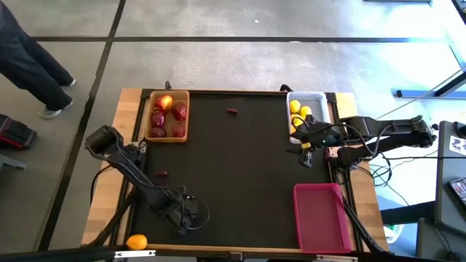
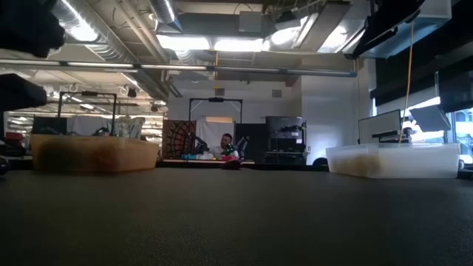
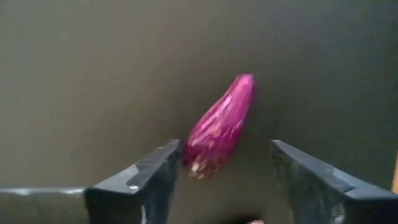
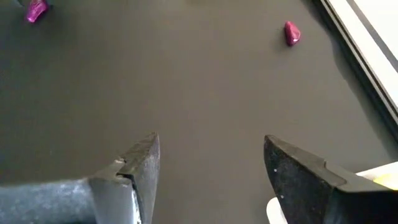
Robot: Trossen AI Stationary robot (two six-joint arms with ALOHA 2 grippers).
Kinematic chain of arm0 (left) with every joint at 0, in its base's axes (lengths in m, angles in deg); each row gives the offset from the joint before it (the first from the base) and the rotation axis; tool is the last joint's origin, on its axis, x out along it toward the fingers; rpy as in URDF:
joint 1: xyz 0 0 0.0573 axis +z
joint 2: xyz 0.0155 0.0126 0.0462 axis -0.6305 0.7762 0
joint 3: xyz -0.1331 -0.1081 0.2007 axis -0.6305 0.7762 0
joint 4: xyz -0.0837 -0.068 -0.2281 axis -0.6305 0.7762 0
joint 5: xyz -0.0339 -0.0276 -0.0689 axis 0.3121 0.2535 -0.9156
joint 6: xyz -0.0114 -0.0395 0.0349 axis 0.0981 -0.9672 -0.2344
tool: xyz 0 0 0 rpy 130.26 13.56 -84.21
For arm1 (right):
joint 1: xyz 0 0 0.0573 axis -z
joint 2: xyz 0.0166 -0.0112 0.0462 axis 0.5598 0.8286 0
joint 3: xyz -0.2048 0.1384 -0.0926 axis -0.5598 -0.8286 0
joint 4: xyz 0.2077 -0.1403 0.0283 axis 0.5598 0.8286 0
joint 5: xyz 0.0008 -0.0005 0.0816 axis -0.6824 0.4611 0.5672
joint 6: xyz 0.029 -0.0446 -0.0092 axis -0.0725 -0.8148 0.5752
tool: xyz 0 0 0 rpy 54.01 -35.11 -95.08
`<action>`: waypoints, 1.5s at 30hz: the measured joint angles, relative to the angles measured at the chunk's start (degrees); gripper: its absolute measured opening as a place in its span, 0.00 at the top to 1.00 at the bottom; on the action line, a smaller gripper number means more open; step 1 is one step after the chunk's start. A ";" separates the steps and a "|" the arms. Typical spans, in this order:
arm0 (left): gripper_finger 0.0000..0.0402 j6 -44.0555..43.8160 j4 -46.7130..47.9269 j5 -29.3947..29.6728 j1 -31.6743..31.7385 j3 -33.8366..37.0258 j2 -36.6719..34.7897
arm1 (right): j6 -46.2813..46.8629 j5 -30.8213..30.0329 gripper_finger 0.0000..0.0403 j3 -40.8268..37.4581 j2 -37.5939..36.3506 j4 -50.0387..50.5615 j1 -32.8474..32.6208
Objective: Sort produce into baskets
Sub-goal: Put the eggplant into the red bin
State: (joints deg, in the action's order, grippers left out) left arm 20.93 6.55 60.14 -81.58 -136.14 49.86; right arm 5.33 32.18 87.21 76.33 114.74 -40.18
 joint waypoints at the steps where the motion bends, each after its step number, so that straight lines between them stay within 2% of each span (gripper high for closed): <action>1: 0.43 0.72 0.84 0.24 0.01 0.01 0.24 | 0.00 -0.18 0.40 0.00 0.00 -0.02 0.00; 8: 0.59 3.80 1.32 4.35 0.10 0.02 1.44 | -0.02 -1.38 0.40 0.00 0.00 0.03 0.00; 15: 0.80 3.31 0.94 4.81 0.14 0.02 1.27 | 0.18 -1.34 0.40 -0.23 0.09 -1.02 0.00; 19: 0.87 3.58 0.63 4.89 0.95 -0.11 -0.03 | 0.24 2.39 0.40 -2.23 0.39 -5.41 0.00; 22: 0.87 3.62 -0.37 5.69 2.10 -0.45 -1.95 | 0.25 5.26 0.40 -4.44 0.52 -9.95 0.00; 29: 0.85 5.92 -0.56 13.27 5.22 -1.03 -7.87 | -1.42 11.12 0.40 -10.25 0.76 -21.76 0.00; 34: 0.85 9.21 -2.02 18.11 7.35 -1.03 -12.14 | -2.70 11.69 0.40 -12.86 0.80 -29.46 -0.48; 40: 0.84 17.81 -10.92 24.88 10.43 -1.03 -15.52 | -6.17 11.67 0.40 -15.81 0.79 -41.73 -3.69; 45: 0.84 27.62 -22.12 27.78 12.71 -1.03 -15.90 | -5.86 11.72 0.40 -16.05 1.62 -46.14 -4.87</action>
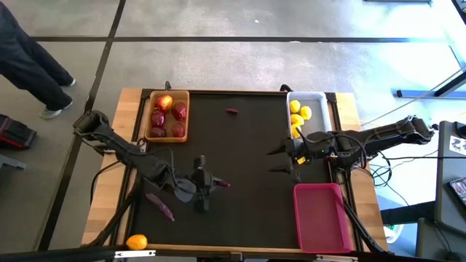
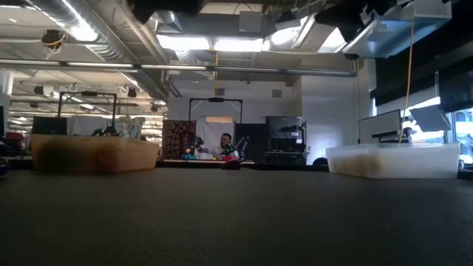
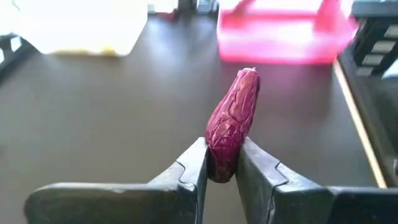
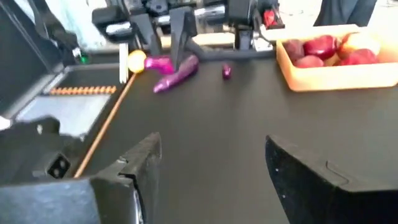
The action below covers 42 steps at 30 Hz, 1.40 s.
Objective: Sort produce into baskets
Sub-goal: Put the eggplant into the red bin
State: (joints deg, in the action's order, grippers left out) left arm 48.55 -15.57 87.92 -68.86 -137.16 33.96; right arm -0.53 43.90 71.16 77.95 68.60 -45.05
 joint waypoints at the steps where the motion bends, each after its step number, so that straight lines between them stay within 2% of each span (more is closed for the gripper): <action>1: 0.83 1.45 -2.00 0.02 0.50 0.00 0.00 | 0.60 -0.01 0.40 -0.01 0.45 -1.15 0.00; 5: 0.82 3.40 -7.94 0.22 1.99 -0.01 -0.02 | 1.77 0.66 0.40 -0.08 3.47 -5.25 0.04; 12: 0.82 4.81 -13.20 0.22 4.38 -0.01 -0.02 | -2.06 1.63 0.40 -0.04 12.25 -19.64 -2.52; 20: 0.82 6.46 -15.52 0.22 6.60 -0.04 -0.02 | -6.63 -0.54 0.40 -0.01 21.80 -36.97 -3.65; 27: 0.82 7.95 -15.83 0.22 7.18 -0.04 0.00 | -10.11 -0.75 0.42 0.08 25.97 -49.80 -3.61; 30: 0.82 7.99 -15.82 0.20 7.18 -0.04 0.00 | -11.05 -1.68 0.49 0.84 26.20 -49.38 -3.61; 35: 0.82 7.93 -15.84 0.20 7.18 -0.04 0.00 | -11.94 -1.68 0.72 1.82 26.20 -48.86 -3.61; 38: 0.82 7.94 -16.69 0.20 7.18 -0.03 0.02 | -12.37 -3.71 0.86 1.82 26.19 -48.35 -3.61; 42: 0.82 9.12 -18.18 0.23 7.18 0.00 0.04 | -12.41 -5.28 0.98 1.87 26.11 -48.07 -3.65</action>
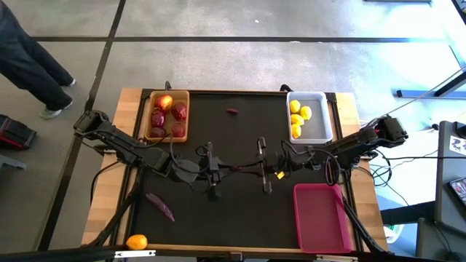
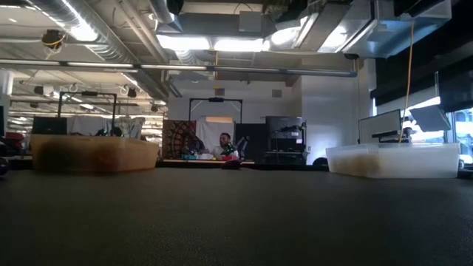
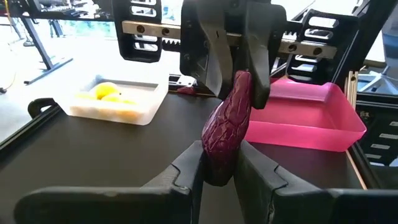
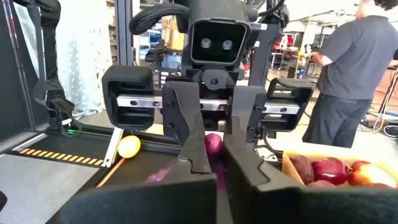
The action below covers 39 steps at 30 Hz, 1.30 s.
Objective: Sort produce into baskets
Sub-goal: Put the eggplant into the red bin
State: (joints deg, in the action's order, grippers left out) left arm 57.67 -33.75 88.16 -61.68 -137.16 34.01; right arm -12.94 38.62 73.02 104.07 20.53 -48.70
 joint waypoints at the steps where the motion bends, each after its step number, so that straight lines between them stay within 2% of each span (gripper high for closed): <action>1: 0.82 0.10 -0.12 0.03 0.00 0.00 0.00 | -0.04 0.04 0.99 0.01 -0.02 -0.07 0.00; 10: 0.81 -0.24 -0.01 -0.01 0.04 0.00 0.00 | -1.49 -0.01 0.99 0.04 -0.02 0.12 0.02; 13: 0.75 -0.93 -0.04 -0.10 0.04 0.02 0.00 | -1.53 0.04 0.99 0.04 -0.01 0.29 0.04; 17: 0.61 -1.87 -0.56 -0.24 -0.03 0.00 0.00 | -2.97 -0.01 0.99 0.02 -0.84 2.94 0.09; 21: 0.49 -1.52 0.58 -0.23 -1.00 0.00 0.00 | -2.47 1.16 1.00 0.00 -4.30 12.78 0.02; 24: 0.44 -0.39 2.63 -0.24 -1.96 0.00 0.00 | 0.36 1.76 1.00 -0.05 -7.02 22.02 -0.74; 31: 0.43 -0.82 6.46 -0.21 -3.72 0.00 0.00 | 7.98 2.16 1.00 -0.02 -15.82 42.83 -3.77; 39: 0.43 -0.87 6.34 -0.12 -3.52 0.00 0.00 | 24.17 3.69 1.00 -0.02 -25.12 60.78 -10.35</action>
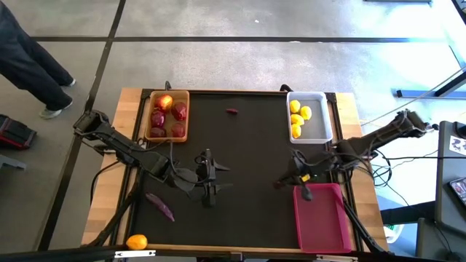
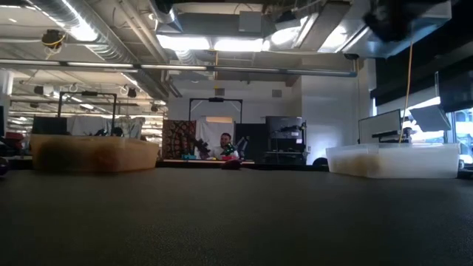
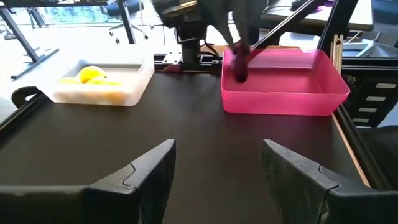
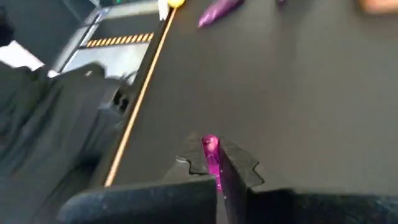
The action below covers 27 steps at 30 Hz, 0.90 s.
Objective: Sort produce into baskets
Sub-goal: Put the eggplant into the red bin
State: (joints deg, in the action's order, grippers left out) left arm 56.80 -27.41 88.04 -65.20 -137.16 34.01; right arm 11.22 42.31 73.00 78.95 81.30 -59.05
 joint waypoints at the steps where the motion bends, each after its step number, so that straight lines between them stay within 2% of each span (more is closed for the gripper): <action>1: 0.43 0.01 0.03 -0.02 0.04 0.00 0.00 | 2.16 0.04 1.00 0.00 -0.81 1.90 -1.12; 10: 0.43 0.07 0.01 0.02 0.31 0.00 0.00 | 23.26 0.01 1.00 0.00 -1.87 15.63 -12.73; 16: 0.43 0.05 0.03 0.02 0.33 0.00 0.00 | 37.62 -2.10 1.00 0.00 -0.55 25.25 -18.73; 21: 0.43 0.05 0.03 0.02 0.33 0.00 0.00 | 45.37 -2.12 1.00 0.00 1.81 30.70 -21.67; 27: 0.43 0.03 0.34 0.02 0.33 0.00 0.00 | 48.17 -1.78 1.00 0.00 6.63 37.89 -24.00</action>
State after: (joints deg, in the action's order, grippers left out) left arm 56.82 -27.06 88.06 -64.87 -137.16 34.01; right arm 59.40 40.53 73.00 85.57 119.19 -83.05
